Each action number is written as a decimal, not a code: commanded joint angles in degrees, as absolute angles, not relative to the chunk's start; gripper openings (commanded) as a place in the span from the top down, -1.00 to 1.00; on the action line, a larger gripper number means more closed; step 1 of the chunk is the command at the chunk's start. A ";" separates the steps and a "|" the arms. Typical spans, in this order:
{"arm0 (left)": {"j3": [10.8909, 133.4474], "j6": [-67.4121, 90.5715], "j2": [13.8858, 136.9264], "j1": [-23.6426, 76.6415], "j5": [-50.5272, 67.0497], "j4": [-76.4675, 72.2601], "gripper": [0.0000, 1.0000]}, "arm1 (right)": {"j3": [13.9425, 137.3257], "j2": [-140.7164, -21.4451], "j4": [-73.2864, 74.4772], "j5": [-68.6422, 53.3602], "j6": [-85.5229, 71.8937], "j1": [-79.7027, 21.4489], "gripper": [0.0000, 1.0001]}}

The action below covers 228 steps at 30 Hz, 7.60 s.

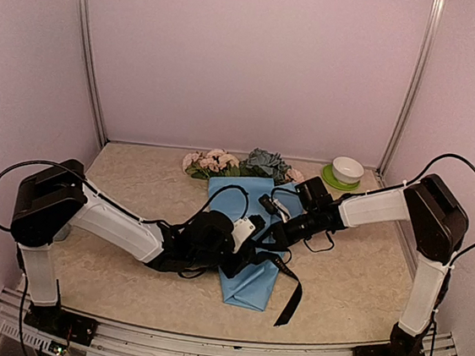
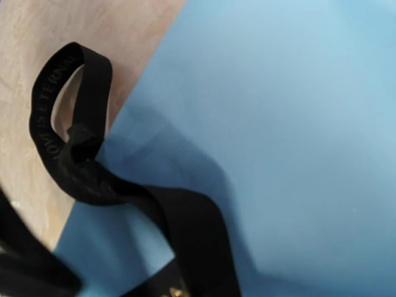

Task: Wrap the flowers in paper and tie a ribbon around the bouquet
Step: Cross the ribbon over the folded bouquet.

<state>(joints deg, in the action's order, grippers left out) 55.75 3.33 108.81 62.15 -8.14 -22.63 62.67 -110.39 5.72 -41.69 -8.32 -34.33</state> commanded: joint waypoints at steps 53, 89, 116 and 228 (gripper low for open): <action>58.26 8.68 117.13 59.57 -12.76 -26.09 0.39 | 63.62 -103.23 12.68 -32.35 -4.86 -35.76 1.00; 60.69 8.91 122.98 58.71 -16.88 -30.81 0.32 | 64.36 -89.94 30.83 -26.22 -6.04 -33.77 0.23; 60.47 8.46 122.57 59.06 -16.88 -30.41 0.30 | 65.84 -107.63 21.17 -24.37 -2.63 -37.18 0.75; 63.95 10.16 124.56 58.62 -16.22 -27.43 0.09 | 46.18 -90.21 9.08 -33.49 -8.61 -43.50 0.72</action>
<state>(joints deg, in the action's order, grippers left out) 63.70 9.21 123.31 59.16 -16.67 -28.64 46.87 -90.67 10.98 -30.72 -8.69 -42.24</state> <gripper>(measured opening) 0.456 0.066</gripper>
